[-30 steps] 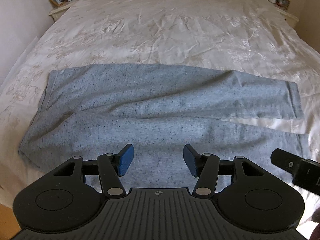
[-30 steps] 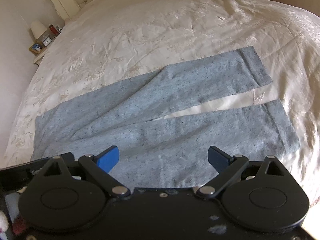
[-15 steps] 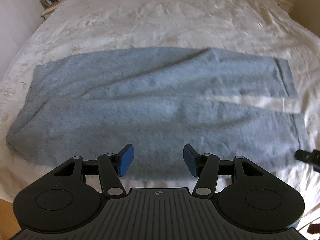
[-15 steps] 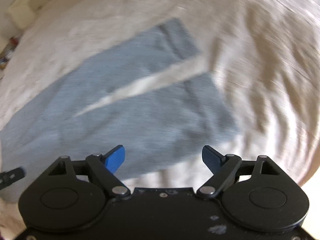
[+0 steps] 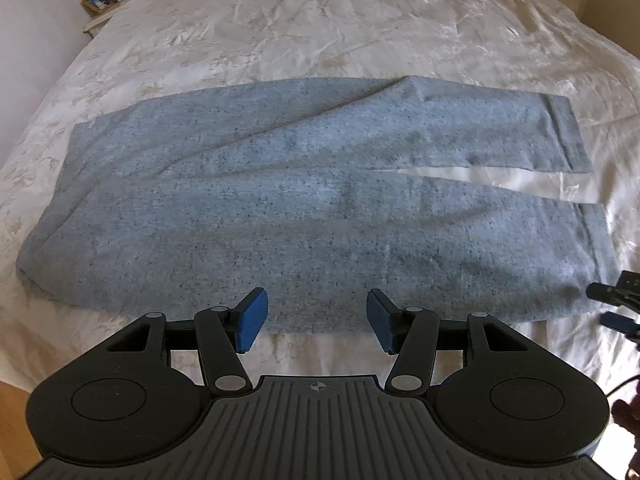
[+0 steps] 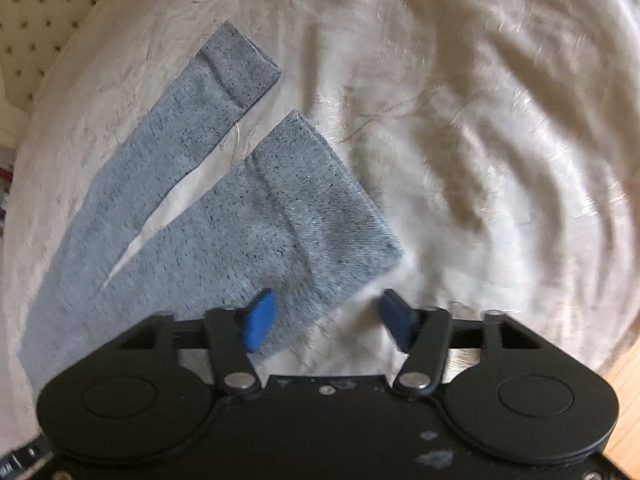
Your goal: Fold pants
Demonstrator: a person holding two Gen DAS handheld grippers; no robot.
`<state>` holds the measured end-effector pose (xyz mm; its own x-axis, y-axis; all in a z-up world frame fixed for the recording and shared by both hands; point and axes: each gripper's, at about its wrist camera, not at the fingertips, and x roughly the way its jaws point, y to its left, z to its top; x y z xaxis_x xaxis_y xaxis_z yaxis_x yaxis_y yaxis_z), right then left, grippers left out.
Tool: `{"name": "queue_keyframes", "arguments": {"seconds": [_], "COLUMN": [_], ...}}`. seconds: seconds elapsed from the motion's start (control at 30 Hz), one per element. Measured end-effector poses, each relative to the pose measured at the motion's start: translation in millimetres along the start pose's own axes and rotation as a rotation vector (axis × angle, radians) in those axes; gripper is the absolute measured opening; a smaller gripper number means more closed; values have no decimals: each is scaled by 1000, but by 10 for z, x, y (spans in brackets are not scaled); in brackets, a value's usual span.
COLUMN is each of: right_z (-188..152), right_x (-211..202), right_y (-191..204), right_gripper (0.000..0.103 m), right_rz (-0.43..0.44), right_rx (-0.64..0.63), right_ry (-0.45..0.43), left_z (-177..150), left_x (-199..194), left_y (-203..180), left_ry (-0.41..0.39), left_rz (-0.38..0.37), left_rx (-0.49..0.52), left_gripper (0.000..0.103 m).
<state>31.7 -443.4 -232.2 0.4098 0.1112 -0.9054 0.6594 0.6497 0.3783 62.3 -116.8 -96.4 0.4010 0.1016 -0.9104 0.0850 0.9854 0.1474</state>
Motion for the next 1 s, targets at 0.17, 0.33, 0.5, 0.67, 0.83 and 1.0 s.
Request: {"name": "queue_keyframes", "arguments": {"seconds": [0.17,0.33,0.5,0.67,0.83,1.0], "right_z": [89,128,65,4,-14,48], "right_x": [146,-181,-502,-355,-177,-199], "right_y": [-9,175,26,-31,11,82], "right_gripper": [10,6,5,5,9,27], "right_rz": [72,66,-51,-82,-140,-225], "right_rx": [78,7,-11,-39,-49,-65], "right_ry": [24,17,2,47,85,51], "left_z": [-32,-50,-52,-69,-91,-186], "left_x": [-17,16,67,181,486,824], "left_y": [31,67,104,143,358,690], "left_ry": [-7,-3,-2,0,45,105], "left_rz": [21,27,35,71,152,219], "left_rx": [-13,-18,-19,11,2,-13], "left_gripper": [54,54,54,54,54,54]}}
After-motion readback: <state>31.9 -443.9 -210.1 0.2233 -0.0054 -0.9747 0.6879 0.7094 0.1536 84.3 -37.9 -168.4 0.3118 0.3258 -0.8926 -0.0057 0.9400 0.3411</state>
